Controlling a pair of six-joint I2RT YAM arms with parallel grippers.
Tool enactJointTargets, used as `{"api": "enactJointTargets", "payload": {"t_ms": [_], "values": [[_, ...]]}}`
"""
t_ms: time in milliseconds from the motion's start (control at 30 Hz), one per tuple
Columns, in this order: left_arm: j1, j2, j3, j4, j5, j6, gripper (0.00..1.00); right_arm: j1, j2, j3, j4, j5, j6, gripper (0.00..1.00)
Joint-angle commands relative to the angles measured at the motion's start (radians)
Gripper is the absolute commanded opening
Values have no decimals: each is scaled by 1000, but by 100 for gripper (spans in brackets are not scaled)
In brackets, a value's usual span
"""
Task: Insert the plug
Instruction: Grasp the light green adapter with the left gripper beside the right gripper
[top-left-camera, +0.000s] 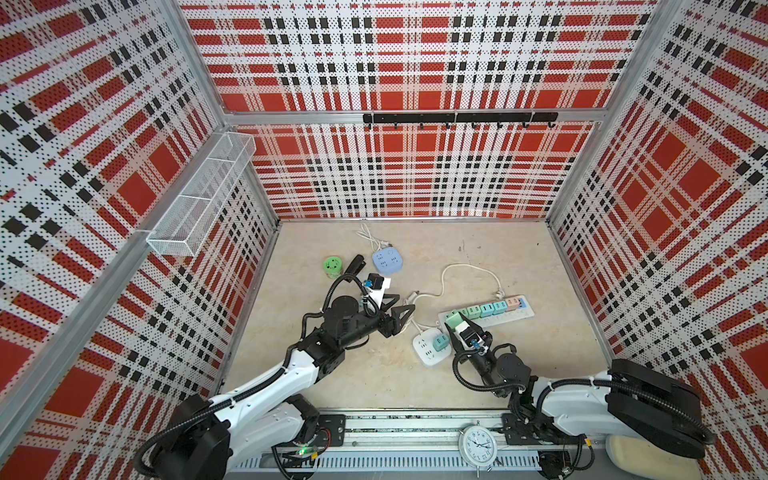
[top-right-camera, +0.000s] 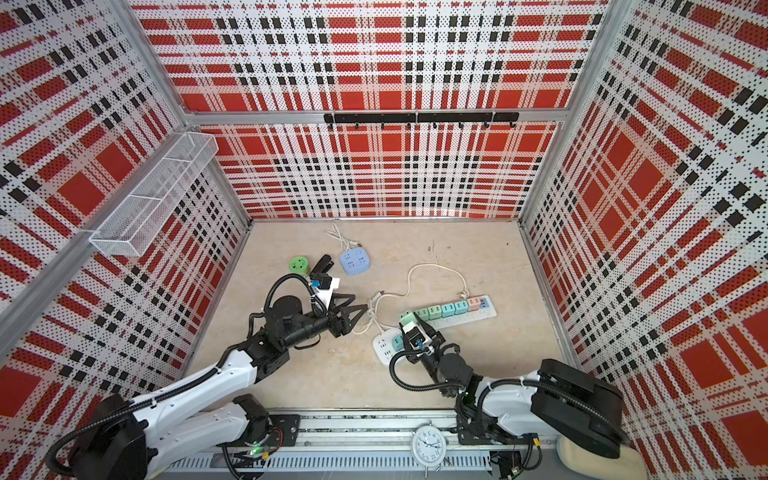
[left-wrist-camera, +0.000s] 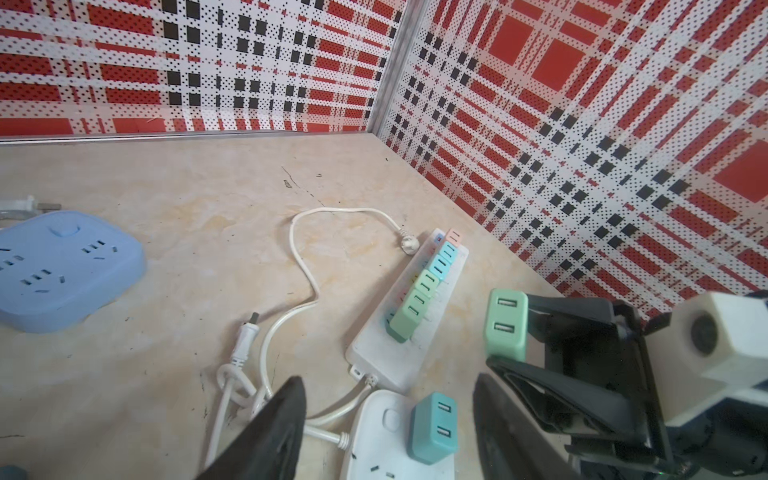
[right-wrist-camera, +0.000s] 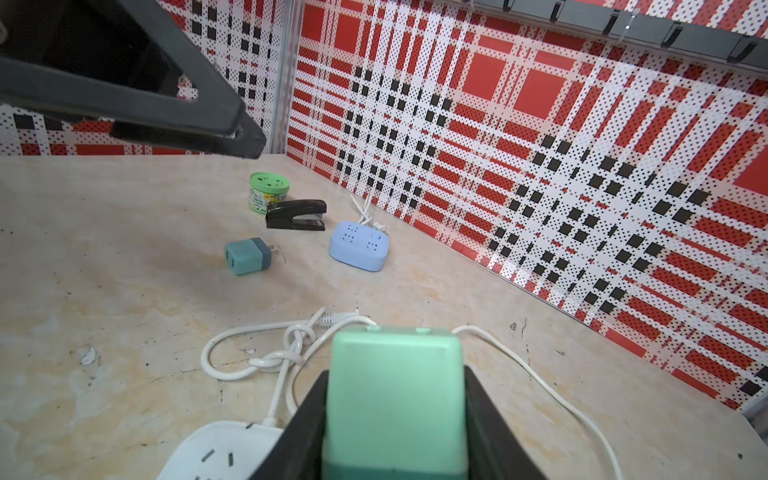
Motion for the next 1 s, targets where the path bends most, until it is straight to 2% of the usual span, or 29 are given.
{"api": "enactJointTargets", "payload": {"t_ms": [0, 367, 467, 700, 967], "values": [[-26, 29, 50, 30, 92, 38, 62, -5, -27, -4, 78, -75, -12, 0], [-77, 153, 121, 30, 216, 34, 56, -3, -92, 2, -12, -232, 20, 0], [-91, 161, 129, 31, 238, 35, 56, -3, -74, 19, -33, -230, 24, 0], [-121, 156, 133, 30, 265, 56, 56, 0, -17, 22, 39, -239, 27, 0], [-145, 230, 174, 17, 296, 57, 52, 46, 7, 41, 48, -226, 10, 0]]}}
